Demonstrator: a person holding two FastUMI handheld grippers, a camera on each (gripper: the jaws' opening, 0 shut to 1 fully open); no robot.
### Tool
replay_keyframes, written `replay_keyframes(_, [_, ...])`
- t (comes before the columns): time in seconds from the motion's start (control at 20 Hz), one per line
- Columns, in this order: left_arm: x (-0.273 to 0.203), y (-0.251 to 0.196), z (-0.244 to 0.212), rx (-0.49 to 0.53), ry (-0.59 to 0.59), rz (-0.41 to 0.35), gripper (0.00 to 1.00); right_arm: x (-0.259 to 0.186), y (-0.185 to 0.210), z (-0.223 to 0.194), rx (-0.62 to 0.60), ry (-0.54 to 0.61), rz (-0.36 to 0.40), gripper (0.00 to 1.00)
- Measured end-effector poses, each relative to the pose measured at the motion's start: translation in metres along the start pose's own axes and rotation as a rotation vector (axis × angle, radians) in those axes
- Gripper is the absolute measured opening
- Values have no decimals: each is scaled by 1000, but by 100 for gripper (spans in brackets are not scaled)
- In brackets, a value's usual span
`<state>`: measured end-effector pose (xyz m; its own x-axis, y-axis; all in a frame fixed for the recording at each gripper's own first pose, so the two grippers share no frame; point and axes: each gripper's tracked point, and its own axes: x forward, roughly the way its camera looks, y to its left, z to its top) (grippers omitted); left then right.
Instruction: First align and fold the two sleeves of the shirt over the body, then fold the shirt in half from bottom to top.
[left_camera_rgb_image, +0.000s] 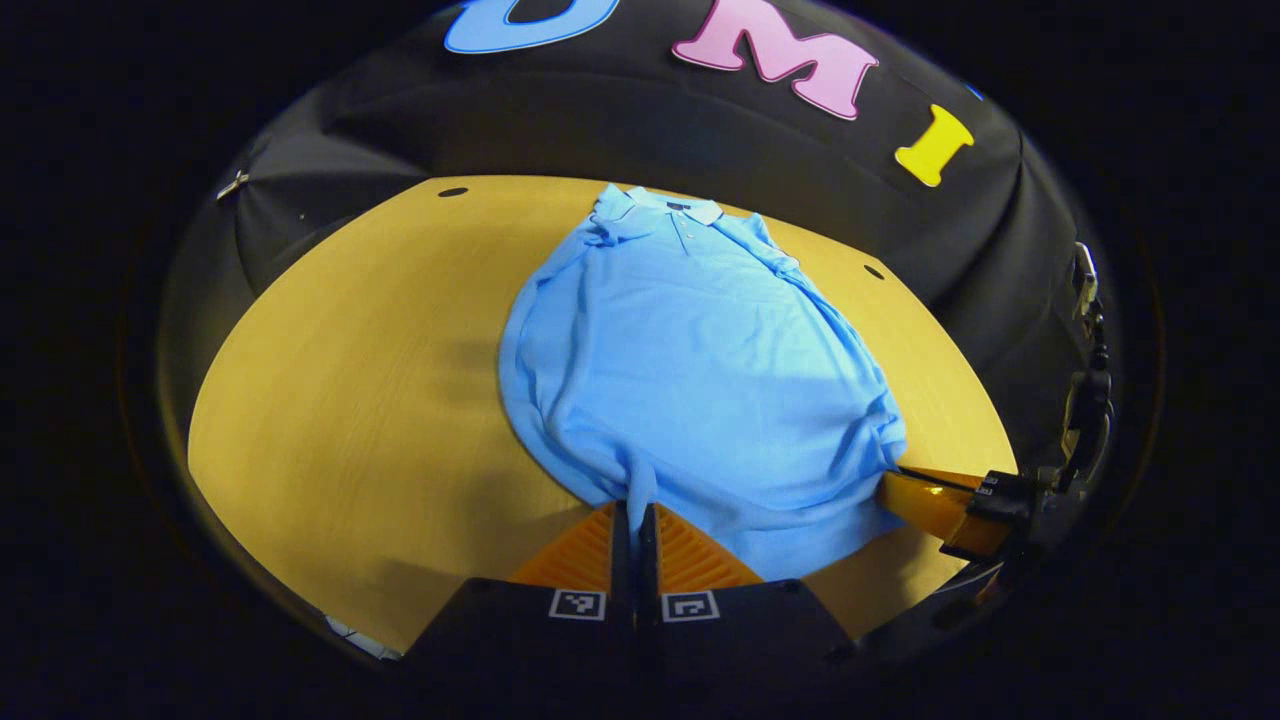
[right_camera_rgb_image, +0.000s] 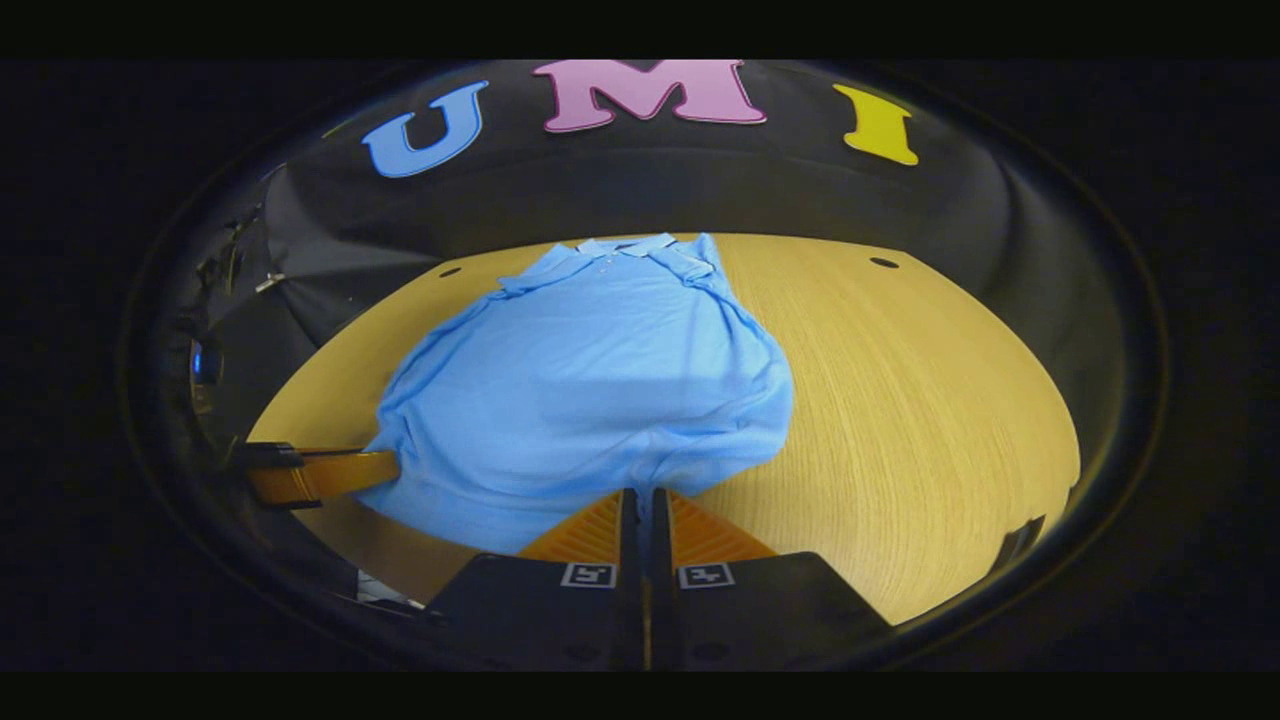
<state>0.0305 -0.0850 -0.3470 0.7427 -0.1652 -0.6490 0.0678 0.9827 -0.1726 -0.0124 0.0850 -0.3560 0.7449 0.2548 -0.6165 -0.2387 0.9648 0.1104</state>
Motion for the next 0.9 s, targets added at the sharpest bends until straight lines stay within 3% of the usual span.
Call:
replay_keyframes(0.1, [-2,-6,13,-30,-16,-4,6,2,-1,18,-8,-26,6,7])
replay_keyframes(0.15, [-2,-8,23,-38,-29,-6,2,4,-1,28,-16,-40,10,8])
replay_keyframes(0.2, [-1,-11,34,-43,-39,-10,6,6,-2,40,-20,-59,10,7])
replay_keyframes(0.4, [9,-22,87,-64,-91,-29,6,19,-5,88,-21,-127,26,8])
replay_keyframes(0.5, [17,-26,115,-74,-115,-35,6,29,-7,114,-16,-159,34,2])
replay_keyframes(0.55, [23,-29,131,-70,-132,-41,6,34,-9,130,-22,-178,36,8])
replay_keyframes(0.7, [39,-32,183,-47,-192,-46,6,55,-18,183,-54,-263,32,4])
replay_keyframes(0.9, [74,-28,259,-21,-271,-40,6,91,-21,249,-54,-350,53,7])
